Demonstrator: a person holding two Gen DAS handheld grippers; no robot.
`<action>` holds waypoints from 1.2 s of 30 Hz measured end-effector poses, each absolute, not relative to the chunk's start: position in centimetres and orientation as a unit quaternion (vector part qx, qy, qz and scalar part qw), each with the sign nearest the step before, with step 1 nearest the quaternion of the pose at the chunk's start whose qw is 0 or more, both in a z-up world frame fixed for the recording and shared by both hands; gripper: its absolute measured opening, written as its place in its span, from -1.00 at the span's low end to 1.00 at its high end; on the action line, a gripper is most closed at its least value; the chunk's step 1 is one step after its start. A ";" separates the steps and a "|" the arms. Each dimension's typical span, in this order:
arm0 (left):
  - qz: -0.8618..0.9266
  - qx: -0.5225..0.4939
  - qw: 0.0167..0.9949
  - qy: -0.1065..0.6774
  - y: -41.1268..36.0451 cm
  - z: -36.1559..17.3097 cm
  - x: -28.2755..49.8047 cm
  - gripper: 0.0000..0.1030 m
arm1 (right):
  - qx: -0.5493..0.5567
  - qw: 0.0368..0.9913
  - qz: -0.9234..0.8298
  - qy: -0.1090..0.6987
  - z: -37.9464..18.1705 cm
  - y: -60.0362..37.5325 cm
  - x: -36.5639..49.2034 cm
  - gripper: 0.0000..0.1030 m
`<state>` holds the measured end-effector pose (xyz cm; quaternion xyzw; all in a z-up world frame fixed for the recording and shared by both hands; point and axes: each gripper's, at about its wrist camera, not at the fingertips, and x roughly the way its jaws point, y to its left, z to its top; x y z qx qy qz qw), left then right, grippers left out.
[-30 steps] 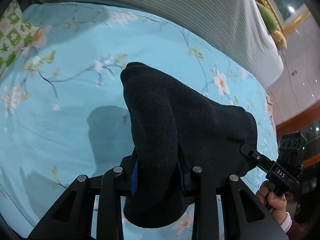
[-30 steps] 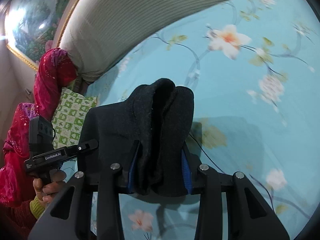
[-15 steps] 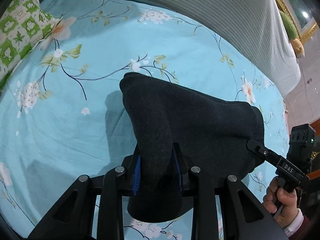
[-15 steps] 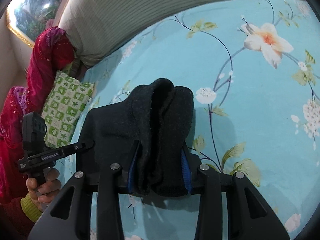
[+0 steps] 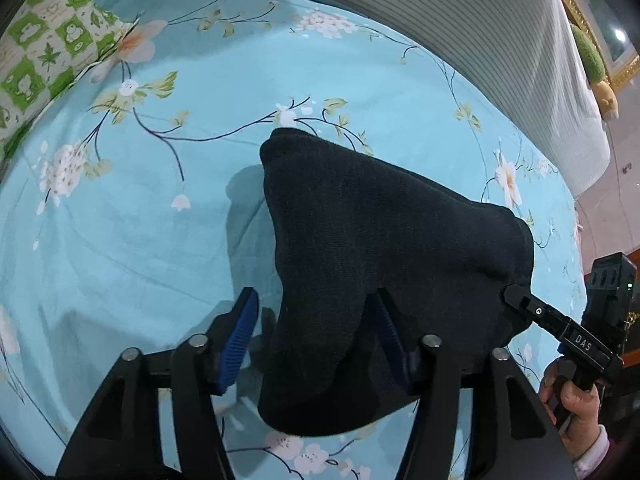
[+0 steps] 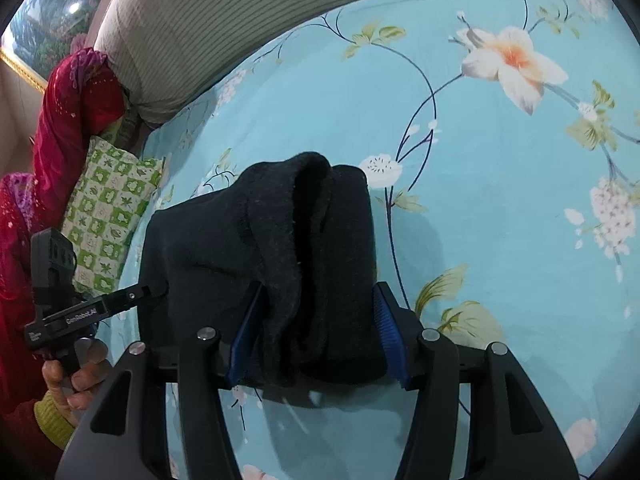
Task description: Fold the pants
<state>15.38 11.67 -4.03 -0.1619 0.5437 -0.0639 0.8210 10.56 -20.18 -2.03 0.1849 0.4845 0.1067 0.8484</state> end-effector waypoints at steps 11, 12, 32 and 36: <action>-0.007 -0.144 0.838 0.526 11.6 -2.7 11.7 0.42 | 0.142 0.877 0.092 0.450 0.8 -18.5 7.8 0.43; -0.003 -0.137 0.841 0.524 11.4 -2.6 11.5 0.42 | 0.135 0.879 0.092 0.448 0.9 -18.3 7.6 0.45; 0.022 -0.009 0.888 0.460 7.4 -0.9 4.2 0.58 | -0.003 0.911 0.089 0.402 0.4 -13.9 1.9 0.69; 0.029 0.000 0.896 0.443 7.1 -0.8 3.4 0.65 | -0.033 0.916 0.097 0.387 0.2 -12.9 1.0 0.80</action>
